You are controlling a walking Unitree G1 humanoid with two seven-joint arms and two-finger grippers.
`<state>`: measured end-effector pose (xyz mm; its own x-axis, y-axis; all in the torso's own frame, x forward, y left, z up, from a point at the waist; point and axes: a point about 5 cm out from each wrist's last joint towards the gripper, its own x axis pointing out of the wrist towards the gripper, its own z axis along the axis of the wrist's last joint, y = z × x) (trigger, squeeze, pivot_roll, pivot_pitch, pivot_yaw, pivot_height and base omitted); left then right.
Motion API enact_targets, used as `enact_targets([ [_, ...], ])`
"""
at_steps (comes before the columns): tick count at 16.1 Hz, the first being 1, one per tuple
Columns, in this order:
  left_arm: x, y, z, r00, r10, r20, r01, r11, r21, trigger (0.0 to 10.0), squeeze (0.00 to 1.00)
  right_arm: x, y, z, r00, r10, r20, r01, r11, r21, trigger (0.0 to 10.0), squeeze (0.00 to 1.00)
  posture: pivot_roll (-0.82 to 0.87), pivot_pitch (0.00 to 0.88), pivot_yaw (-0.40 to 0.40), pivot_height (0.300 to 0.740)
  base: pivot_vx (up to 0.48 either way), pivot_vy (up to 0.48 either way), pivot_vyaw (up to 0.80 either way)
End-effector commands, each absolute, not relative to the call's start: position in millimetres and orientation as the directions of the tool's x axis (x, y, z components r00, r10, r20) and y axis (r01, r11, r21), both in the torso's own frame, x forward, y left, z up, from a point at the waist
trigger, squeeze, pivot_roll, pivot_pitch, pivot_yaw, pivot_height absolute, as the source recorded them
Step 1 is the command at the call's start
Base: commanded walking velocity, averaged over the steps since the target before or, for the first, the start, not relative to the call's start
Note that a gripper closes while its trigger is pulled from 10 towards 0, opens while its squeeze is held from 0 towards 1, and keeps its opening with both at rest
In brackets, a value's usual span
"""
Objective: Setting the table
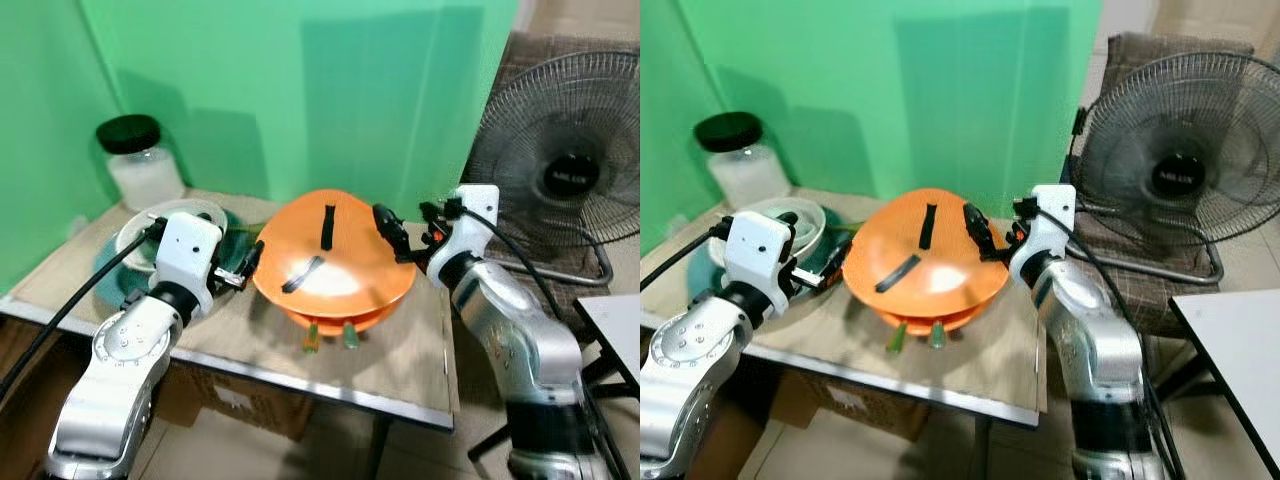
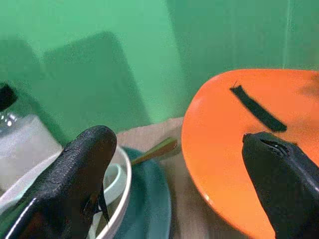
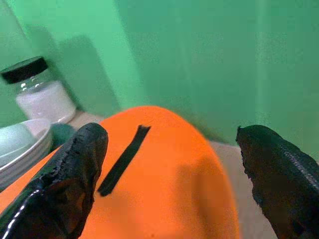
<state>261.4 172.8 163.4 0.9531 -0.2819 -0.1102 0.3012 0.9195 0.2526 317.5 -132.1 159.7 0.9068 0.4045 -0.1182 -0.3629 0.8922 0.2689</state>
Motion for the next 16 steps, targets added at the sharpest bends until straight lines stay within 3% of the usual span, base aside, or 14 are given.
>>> enact_targets([
  [1,265.0,174.6,163.0,0.95,-0.293,-0.11,0.312,0.919,0.239,10.0,0.0,324.4,-135.4,159.5,0.896,0.425,-0.131,-0.372,0.878,0.301,10.0,1.0,-0.09,0.0,0.044,0.74,0.0,0.0,0.0],
  [2,268.4,181.5,153.8,0.948,-0.276,-0.158,0.302,0.938,0.172,10.0,0.0,340.3,-136.9,156.5,0.89,0.432,-0.148,-0.374,0.875,0.307,10.0,1.0,-0.09,0.0,0.04,0.74,0.0,0.0,0.0],
  [7,277.1,198.7,140.6,0.947,-0.249,-0.204,0.261,0.965,0.035,10.0,0.0,366.8,-141.1,151.2,0.888,0.421,-0.184,-0.364,0.889,0.278,10.0,1.0,-0.08,0.0,0.005,0.74,0.0,0.0,0.0],
  [11,284.0,189.5,141.7,0.906,-0.381,-0.186,0.362,0.923,-0.13,10.0,0.0,376.0,-138.4,145.6,0.869,0.449,-0.208,-0.37,0.869,0.327,10.0,1.0,-0.08,0.0,-0.001,0.74,0.0,0.0,0.0],
  [16,288.1,180.8,137.0,0.867,-0.453,-0.206,0.409,0.884,-0.225,10.0,0.0,382.8,-144.9,139.3,0.896,0.379,-0.232,-0.289,0.894,0.344,10.0,0.96,-0.09,0.0,0.003,0.74,0.0,0.0,0.0],
])
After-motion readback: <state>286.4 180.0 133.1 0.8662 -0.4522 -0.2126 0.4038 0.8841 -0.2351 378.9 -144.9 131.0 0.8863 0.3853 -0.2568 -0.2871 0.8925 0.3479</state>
